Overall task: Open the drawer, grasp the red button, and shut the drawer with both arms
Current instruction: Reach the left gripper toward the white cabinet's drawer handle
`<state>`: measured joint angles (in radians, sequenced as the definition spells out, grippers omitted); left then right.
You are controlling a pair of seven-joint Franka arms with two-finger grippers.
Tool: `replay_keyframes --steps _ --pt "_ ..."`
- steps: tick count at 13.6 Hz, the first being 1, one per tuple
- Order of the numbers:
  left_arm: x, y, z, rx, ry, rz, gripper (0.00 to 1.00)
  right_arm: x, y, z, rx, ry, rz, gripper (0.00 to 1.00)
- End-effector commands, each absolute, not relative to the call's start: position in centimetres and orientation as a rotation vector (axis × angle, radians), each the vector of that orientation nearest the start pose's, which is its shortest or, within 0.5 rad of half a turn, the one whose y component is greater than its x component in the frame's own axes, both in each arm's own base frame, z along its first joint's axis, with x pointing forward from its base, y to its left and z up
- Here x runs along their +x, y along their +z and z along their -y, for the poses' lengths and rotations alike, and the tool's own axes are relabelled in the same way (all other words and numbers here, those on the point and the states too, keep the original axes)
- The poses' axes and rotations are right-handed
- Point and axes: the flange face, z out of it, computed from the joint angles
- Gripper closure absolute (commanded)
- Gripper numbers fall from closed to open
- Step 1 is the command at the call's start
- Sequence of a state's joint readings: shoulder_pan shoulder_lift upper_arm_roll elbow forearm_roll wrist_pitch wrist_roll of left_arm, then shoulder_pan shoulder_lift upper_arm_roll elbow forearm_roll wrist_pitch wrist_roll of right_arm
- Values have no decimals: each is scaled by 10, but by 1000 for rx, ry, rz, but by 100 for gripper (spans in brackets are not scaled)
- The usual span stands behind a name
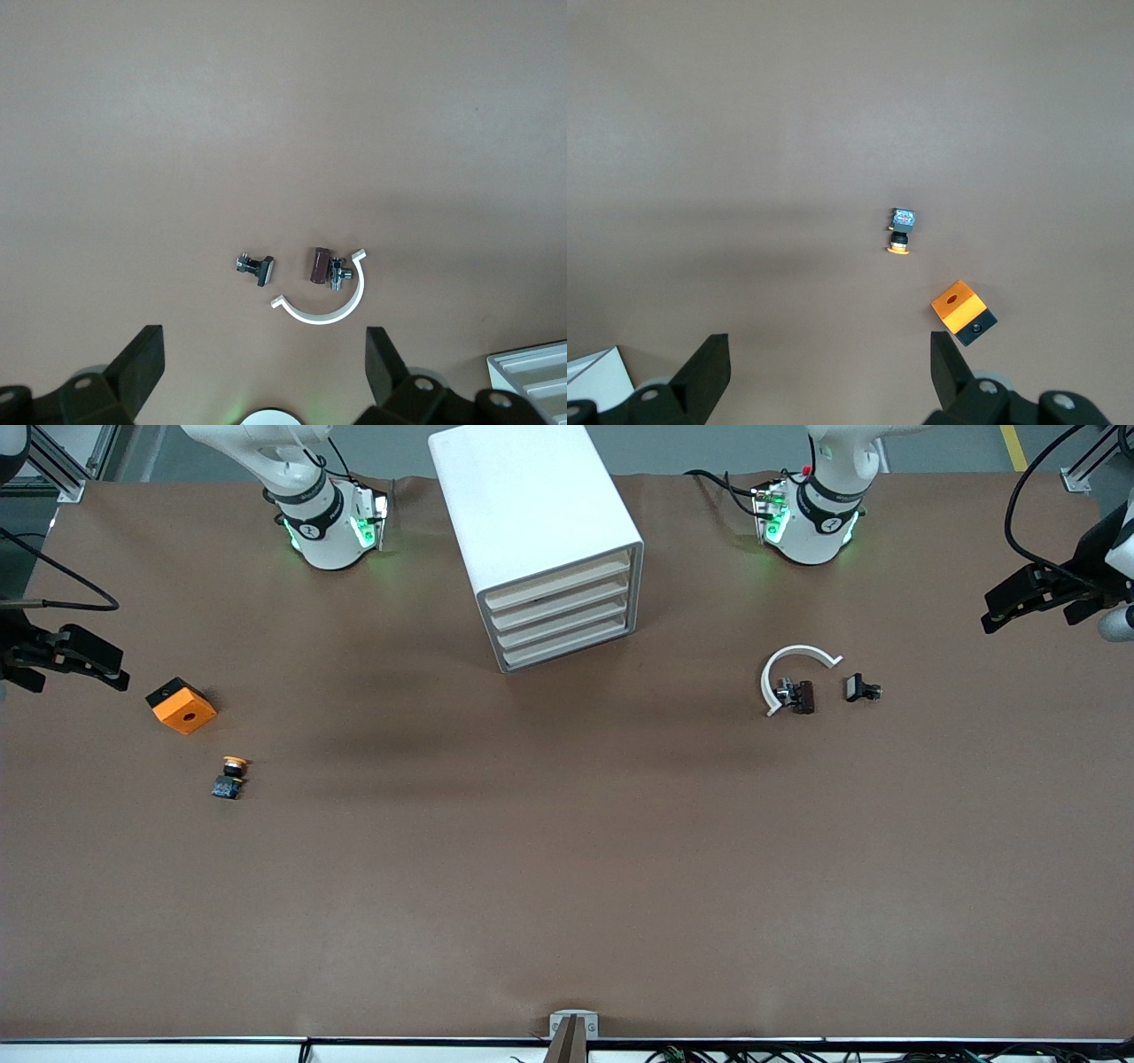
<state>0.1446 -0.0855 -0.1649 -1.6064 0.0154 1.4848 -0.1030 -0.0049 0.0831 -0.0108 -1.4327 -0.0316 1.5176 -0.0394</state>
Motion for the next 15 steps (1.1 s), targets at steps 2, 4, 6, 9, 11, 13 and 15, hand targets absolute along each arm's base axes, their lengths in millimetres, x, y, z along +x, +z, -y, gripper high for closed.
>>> replay_keyframes --steps 2,4,6,9,11,13,15 --pt "519 651 10 -3074 62 137 0 576 643 14 -3160 -9 20 0" --pt "519 650 10 -3074 66 137 0 576 643 14 -3160 -9 20 0" --pt "530 631 6 -3076 123 145 0 576 643 14 -3160 -9 20 0" --pt "549 586 0 -3071 290 170 0 576 643 14 -3160 -9 17 0" --pt "560 560 10 -3068 362 211 0 576 643 14 -3160 -9 17 0" --pt "569 535 35 -3011 423 511 0 577 643 14 -3160 -11 17 0" --pt "579 492 75 -2901 525 776 0 577 643 14 -3160 -11 17 0"
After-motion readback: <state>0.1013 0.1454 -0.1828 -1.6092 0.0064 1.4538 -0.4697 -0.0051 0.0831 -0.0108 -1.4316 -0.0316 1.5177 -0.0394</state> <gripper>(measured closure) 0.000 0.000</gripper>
